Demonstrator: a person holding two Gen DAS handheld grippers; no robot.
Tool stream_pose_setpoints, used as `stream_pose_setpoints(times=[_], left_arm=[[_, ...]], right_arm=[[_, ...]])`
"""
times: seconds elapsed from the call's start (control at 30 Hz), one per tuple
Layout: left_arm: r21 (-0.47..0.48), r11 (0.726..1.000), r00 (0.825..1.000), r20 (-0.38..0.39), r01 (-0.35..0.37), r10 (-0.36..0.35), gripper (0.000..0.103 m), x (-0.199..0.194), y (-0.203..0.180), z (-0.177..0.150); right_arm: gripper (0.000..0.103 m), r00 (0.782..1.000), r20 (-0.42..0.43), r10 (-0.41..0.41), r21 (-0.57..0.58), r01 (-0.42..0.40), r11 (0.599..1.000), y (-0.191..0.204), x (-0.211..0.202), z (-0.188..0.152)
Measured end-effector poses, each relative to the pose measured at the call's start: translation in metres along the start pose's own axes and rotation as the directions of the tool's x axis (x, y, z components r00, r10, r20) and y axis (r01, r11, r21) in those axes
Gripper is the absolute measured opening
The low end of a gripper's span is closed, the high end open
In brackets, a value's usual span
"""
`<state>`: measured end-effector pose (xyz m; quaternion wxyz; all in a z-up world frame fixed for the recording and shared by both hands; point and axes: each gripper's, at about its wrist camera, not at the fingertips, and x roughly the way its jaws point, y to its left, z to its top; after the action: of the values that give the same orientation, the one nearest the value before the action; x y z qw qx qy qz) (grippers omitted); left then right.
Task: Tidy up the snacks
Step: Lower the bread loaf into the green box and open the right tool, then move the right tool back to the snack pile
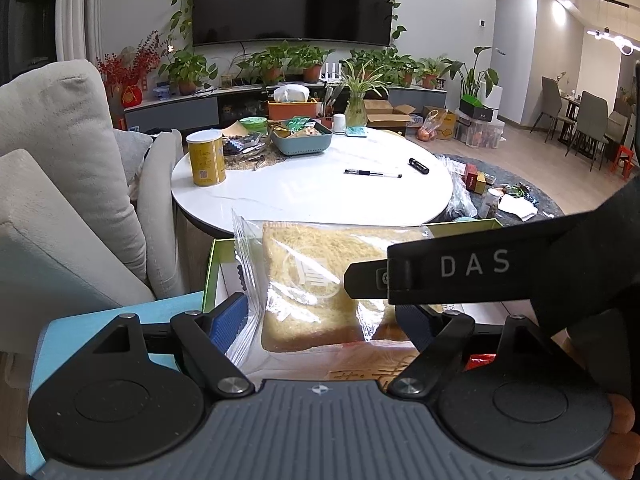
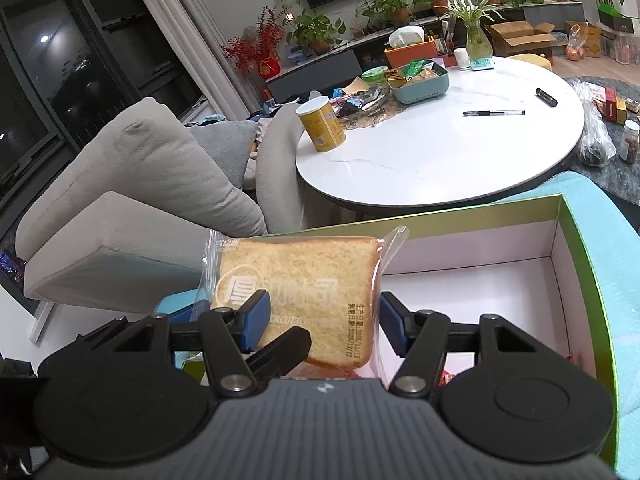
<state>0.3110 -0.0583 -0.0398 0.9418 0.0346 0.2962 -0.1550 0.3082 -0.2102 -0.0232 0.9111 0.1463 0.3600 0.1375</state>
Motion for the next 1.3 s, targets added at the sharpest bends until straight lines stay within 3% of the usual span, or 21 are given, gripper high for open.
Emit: stream_pose_setpoints(times=[0.33, 0.47, 0.67, 0.93, 1.3], left_arm=[[0.000, 1.000, 1.000, -0.001, -0.007, 0.007, 0.081, 0.005, 0.001, 0.000], [0.021, 0.997, 0.997, -0.018, -0.069, 0.069, 0.085, 0.009, 0.002, -0.004], [0.012, 0.997, 0.997, -0.015, -0.078, 0.078, 0.085, 0.000, 0.009, -0.006], [0.010, 0.996, 0.996, 0.041, -0.084, 0.084, 0.085, -0.040, 0.003, 0.003], [-0.002, 0.995, 0.987, 0.128, -0.099, 0.098, 0.089, -0.132, -0.006, 0.003]], right_arm=[[0.059, 1.000, 0.003, -0.015, 0.000, 0.015, 1.000, 0.000, 0.007, 0.003], [0.062, 0.999, 0.008, -0.037, 0.007, 0.037, 0.999, -0.001, 0.009, 0.002], [0.063, 0.999, 0.035, -0.031, 0.010, 0.031, 0.999, -0.002, -0.004, 0.004], [0.063, 0.999, 0.052, 0.009, -0.017, -0.008, 1.000, 0.014, -0.037, 0.003], [0.067, 0.992, 0.108, 0.070, -0.036, -0.066, 0.997, 0.044, -0.120, -0.002]])
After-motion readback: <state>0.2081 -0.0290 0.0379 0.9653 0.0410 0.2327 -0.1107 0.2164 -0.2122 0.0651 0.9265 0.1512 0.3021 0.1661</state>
